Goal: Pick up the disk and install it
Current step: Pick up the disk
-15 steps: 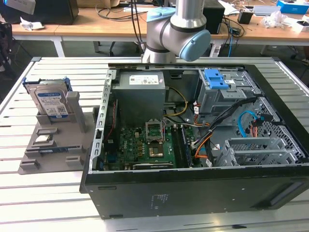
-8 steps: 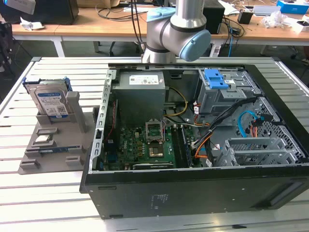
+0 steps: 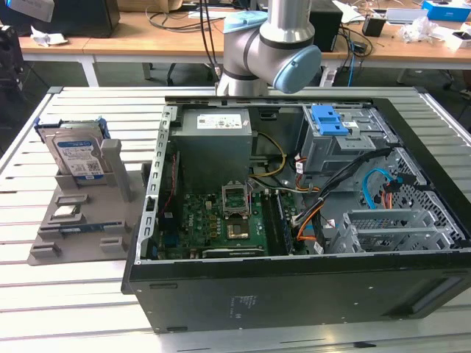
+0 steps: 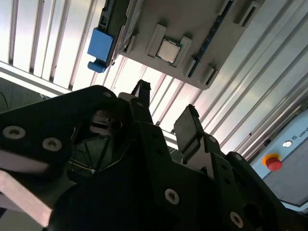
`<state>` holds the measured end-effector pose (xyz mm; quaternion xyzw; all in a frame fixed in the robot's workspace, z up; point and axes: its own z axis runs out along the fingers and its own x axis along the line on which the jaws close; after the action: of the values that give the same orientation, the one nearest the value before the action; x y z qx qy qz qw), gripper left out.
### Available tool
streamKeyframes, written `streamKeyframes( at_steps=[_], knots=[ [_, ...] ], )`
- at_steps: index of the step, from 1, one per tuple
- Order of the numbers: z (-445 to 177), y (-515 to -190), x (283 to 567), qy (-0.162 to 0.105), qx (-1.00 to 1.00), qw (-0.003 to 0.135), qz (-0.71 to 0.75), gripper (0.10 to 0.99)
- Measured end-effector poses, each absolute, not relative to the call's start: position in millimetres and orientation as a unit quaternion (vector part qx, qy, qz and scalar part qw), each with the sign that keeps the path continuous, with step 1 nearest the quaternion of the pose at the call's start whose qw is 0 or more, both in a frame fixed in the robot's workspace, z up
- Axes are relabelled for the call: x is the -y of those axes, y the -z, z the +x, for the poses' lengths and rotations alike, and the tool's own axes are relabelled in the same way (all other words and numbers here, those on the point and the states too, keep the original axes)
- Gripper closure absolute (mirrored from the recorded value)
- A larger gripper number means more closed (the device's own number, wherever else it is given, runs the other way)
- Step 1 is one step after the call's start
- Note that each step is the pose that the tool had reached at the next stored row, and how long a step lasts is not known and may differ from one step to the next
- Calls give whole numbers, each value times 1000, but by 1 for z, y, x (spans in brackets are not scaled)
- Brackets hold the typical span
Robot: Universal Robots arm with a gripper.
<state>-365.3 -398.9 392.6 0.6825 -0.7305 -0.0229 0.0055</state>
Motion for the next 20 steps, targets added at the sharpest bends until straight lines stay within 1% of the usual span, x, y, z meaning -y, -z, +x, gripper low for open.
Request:
streamKeyframes(
  at_steps=[12,20],
  knots=[
    [-362,-392,383,23,730,6,683,604],
    [-356,-392,363,23,730,6,683,604]
  ],
)
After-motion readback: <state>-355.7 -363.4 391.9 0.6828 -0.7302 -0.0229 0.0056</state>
